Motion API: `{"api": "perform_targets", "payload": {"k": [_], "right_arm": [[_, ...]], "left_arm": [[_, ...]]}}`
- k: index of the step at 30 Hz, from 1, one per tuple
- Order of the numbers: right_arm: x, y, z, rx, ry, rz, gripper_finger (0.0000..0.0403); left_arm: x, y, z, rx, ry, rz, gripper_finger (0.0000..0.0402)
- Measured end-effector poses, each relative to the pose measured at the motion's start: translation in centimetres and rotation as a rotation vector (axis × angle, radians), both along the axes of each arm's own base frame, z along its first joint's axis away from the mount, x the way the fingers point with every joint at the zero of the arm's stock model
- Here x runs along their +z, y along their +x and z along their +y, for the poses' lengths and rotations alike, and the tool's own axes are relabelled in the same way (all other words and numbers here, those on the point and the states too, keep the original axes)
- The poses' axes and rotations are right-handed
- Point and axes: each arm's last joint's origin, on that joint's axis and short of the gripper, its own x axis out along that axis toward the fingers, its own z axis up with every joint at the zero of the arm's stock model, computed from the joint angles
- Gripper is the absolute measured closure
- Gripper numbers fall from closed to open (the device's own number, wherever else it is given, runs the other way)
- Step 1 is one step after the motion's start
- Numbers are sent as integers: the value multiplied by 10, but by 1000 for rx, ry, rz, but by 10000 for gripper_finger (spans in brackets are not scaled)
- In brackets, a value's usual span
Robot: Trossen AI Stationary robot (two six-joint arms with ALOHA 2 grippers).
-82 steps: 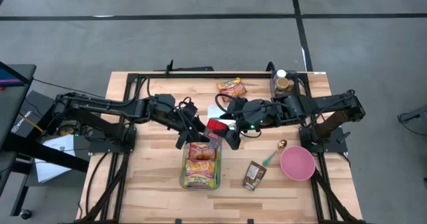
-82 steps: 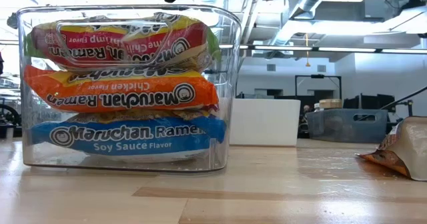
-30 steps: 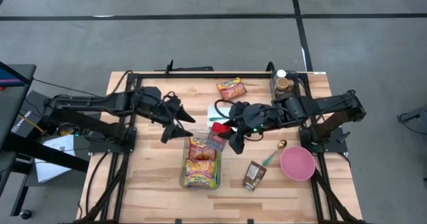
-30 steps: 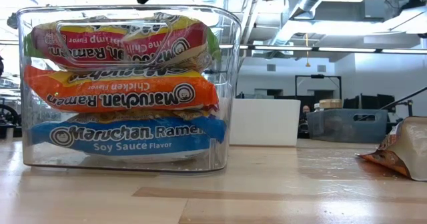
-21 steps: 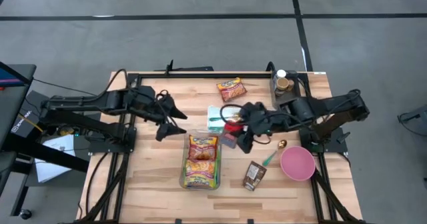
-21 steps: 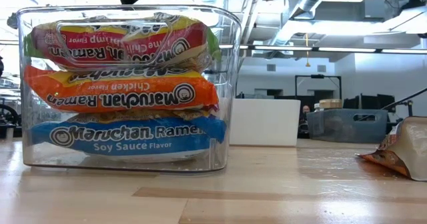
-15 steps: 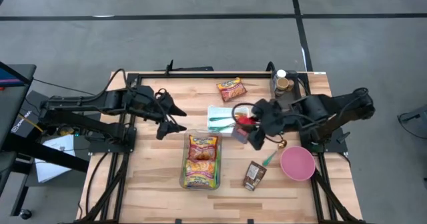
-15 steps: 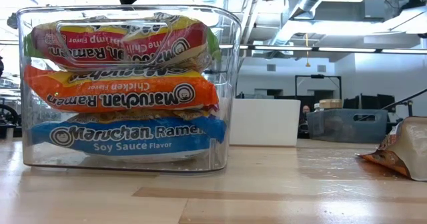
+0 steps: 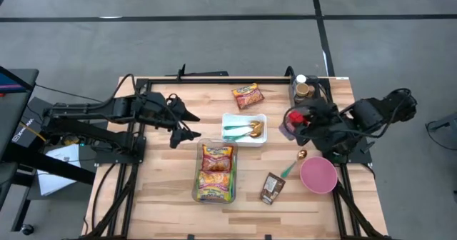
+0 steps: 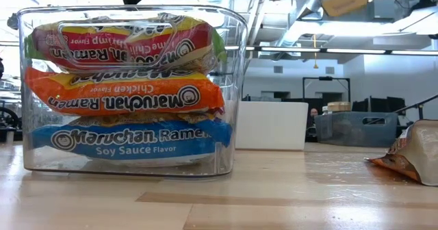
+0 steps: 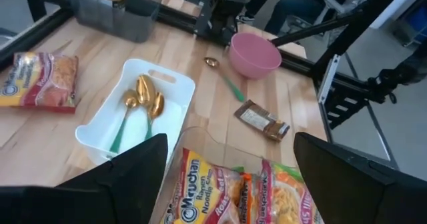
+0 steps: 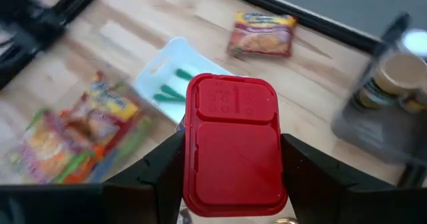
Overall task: Pick & Place Food Item
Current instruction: Put the red spice can into the black bin
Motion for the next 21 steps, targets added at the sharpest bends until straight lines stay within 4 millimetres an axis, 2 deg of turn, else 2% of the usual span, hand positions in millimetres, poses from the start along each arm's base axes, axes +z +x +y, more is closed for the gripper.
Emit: {"api": "perform_targets", "payload": {"k": [10, 14, 21], "right_arm": [[-53, -23, -24, -194, 12, 71, 202], [-62, -34, -41, -264, 0, 93, 202], [-70, -55, -75, -404, -43, 164, 202]], "left_arm": [[-32, 6, 0, 37, -66, 3, 82], [-39, 9, 0, 48, -94, -33, 82], [-38, 10, 2, 56, -97, -63, 82]]}}
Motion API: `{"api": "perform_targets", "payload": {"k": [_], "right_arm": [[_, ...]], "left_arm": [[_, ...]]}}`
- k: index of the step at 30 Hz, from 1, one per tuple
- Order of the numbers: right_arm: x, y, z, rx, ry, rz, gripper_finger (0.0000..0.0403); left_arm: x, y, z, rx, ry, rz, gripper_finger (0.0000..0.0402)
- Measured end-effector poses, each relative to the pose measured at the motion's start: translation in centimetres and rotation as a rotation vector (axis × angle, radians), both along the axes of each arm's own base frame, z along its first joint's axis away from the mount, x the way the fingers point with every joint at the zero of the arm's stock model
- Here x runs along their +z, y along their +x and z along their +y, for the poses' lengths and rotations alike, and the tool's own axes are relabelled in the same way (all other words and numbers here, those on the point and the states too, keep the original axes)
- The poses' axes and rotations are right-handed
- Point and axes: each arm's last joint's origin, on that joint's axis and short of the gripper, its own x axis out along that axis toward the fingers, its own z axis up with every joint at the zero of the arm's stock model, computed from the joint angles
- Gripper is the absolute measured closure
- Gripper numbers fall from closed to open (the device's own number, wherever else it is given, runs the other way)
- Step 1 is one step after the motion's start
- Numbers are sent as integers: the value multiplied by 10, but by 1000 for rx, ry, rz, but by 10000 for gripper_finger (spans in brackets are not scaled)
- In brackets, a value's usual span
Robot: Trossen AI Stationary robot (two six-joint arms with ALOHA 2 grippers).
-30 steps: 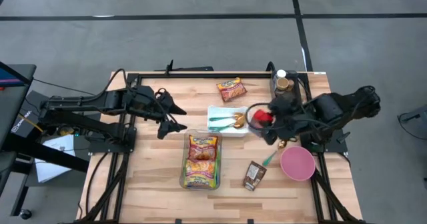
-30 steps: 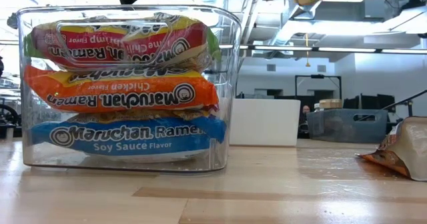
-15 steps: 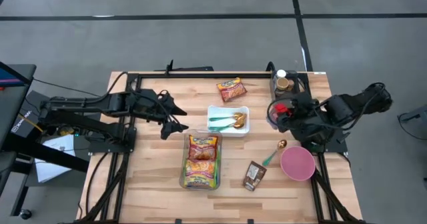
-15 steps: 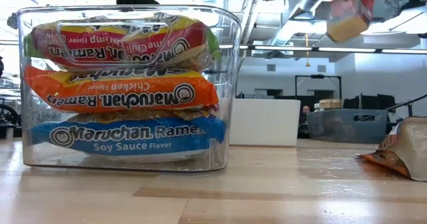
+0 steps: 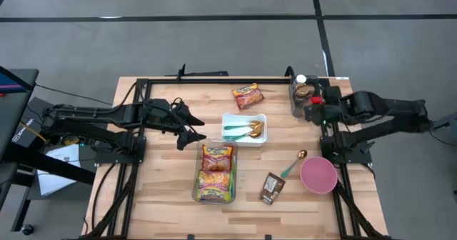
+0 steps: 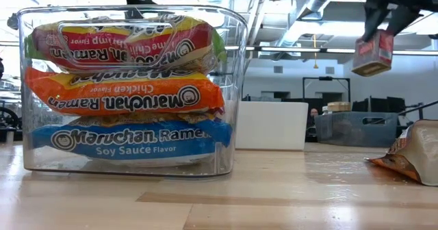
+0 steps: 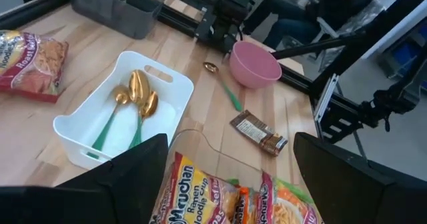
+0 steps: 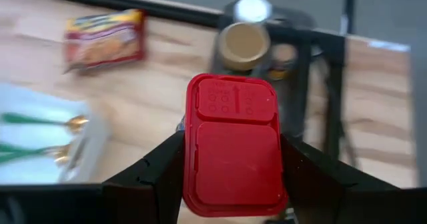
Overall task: Pick & Place Food Item
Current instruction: Put the red spice can into the black bin
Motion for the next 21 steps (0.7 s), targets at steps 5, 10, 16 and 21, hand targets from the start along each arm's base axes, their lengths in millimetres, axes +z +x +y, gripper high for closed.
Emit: {"api": "perform_targets", "payload": {"k": [5, 10, 16, 21], "right_arm": [[1, -7, -19, -29, -25, 121, 202], [1, -11, -33, -40, -32, 218, 202], [-7, -8, -50, -52, -52, 237, 202], [-30, -5, -61, -40, -58, 287, 202]], "left_arm": [[1, 0, 8, 34, 4, -12, 82], [3, 0, 15, 58, 29, -28, 82], [3, 0, 20, 72, 35, -27, 82], [3, -1, 20, 73, 35, -27, 82]]}}
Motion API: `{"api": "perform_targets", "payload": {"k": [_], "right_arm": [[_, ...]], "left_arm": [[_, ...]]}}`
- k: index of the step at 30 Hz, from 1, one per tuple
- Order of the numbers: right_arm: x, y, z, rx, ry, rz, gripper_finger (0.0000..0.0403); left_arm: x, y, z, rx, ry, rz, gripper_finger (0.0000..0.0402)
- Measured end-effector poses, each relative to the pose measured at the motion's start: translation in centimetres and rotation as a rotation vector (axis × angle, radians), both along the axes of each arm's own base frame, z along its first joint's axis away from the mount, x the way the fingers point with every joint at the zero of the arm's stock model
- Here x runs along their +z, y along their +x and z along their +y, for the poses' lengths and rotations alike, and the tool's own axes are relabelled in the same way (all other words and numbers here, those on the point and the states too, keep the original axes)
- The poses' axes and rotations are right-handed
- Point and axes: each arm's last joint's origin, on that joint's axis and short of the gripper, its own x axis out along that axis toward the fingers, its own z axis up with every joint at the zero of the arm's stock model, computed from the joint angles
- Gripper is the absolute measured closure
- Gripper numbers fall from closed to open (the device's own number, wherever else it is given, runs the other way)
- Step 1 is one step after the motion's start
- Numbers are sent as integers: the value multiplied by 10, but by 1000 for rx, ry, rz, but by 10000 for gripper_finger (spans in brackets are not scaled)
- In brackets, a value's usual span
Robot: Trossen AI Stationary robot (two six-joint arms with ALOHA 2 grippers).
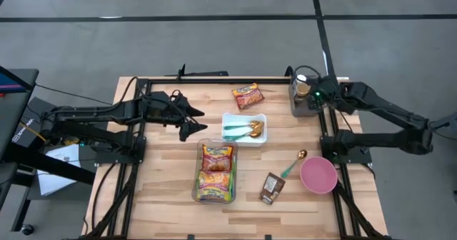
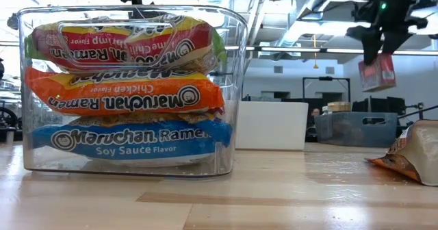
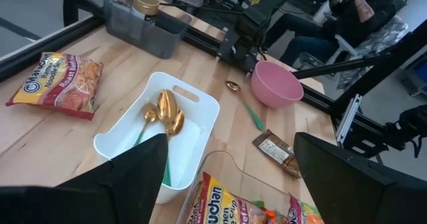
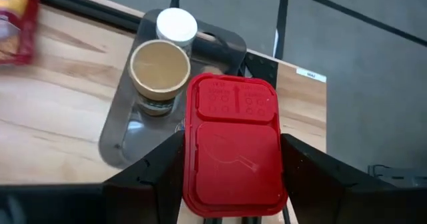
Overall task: Pick & Place Food Item
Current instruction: Put the red spice can into the black bin
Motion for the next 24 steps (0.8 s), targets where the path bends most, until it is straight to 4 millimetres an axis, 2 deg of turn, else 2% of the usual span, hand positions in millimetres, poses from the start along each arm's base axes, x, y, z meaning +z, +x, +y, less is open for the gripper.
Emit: {"api": "perform_targets", "payload": {"k": [5, 12, 19, 24], "right_arm": [[-17, 4, -12, -8, -33, -6, 202], [-47, -3, -24, -61, 0, 31, 202], [-58, -7, -31, -133, -58, -27, 202], [-74, -9, -35, -153, -45, -36, 202]], "left_arm": [[0, 0, 0, 2, -8, 0, 82], [0, 0, 0, 13, -37, -2, 82], [0, 0, 0, 21, -57, -4, 82], [0, 0, 0, 25, -65, -5, 82]]}}
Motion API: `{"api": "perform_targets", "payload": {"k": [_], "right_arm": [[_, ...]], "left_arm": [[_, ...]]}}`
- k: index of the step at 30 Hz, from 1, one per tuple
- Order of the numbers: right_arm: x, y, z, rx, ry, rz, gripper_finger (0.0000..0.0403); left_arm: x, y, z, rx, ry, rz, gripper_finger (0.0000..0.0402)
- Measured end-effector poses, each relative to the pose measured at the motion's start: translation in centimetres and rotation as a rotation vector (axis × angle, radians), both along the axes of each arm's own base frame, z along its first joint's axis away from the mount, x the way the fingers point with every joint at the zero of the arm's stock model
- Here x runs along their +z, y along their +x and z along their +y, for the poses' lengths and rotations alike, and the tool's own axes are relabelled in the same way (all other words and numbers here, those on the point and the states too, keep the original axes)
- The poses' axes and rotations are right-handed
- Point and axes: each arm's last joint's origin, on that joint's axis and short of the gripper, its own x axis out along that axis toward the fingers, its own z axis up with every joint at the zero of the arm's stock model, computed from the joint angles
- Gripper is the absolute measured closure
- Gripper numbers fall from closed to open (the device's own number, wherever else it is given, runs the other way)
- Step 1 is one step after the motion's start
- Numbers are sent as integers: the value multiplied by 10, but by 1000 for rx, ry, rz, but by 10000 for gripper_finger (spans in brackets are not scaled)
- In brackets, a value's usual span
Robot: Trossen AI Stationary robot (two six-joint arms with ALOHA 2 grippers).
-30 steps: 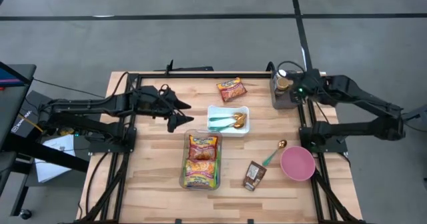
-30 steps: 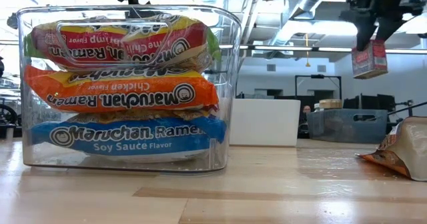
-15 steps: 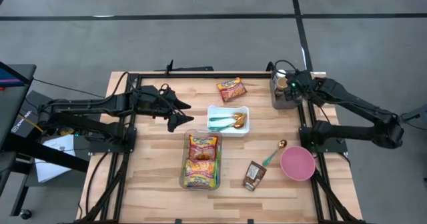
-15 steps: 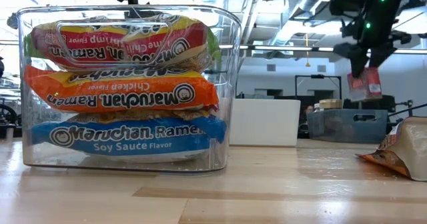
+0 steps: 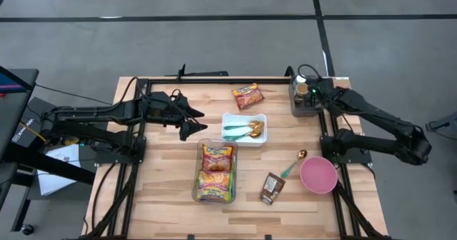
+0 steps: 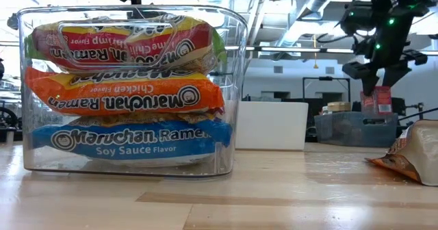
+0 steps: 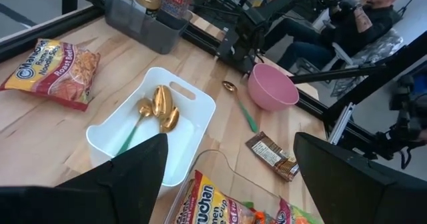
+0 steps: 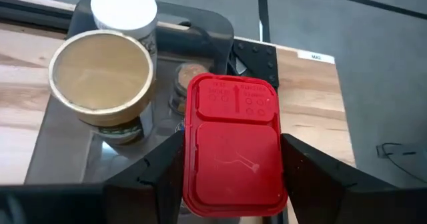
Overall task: Pick & Place Food Item
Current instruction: Put the red spice can into the black bin
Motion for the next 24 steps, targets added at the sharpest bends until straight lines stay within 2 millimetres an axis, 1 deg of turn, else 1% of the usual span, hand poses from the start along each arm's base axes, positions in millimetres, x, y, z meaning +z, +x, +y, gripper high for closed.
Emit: {"api": "perform_targets", "payload": {"k": [6, 11, 15, 24], "right_arm": [[-12, 0, -2, -8, -21, -13, 202], [-15, 0, -4, -31, -34, -8, 202], [-18, 3, -8, -30, -37, -4, 202], [-29, 12, -16, -33, 3, 31, 202]], "left_arm": [[0, 0, 0, 8, -20, -2, 82], [0, 0, 0, 12, -32, -3, 82], [0, 0, 0, 14, -33, -3, 82], [0, 0, 0, 17, -37, -4, 82]]}}
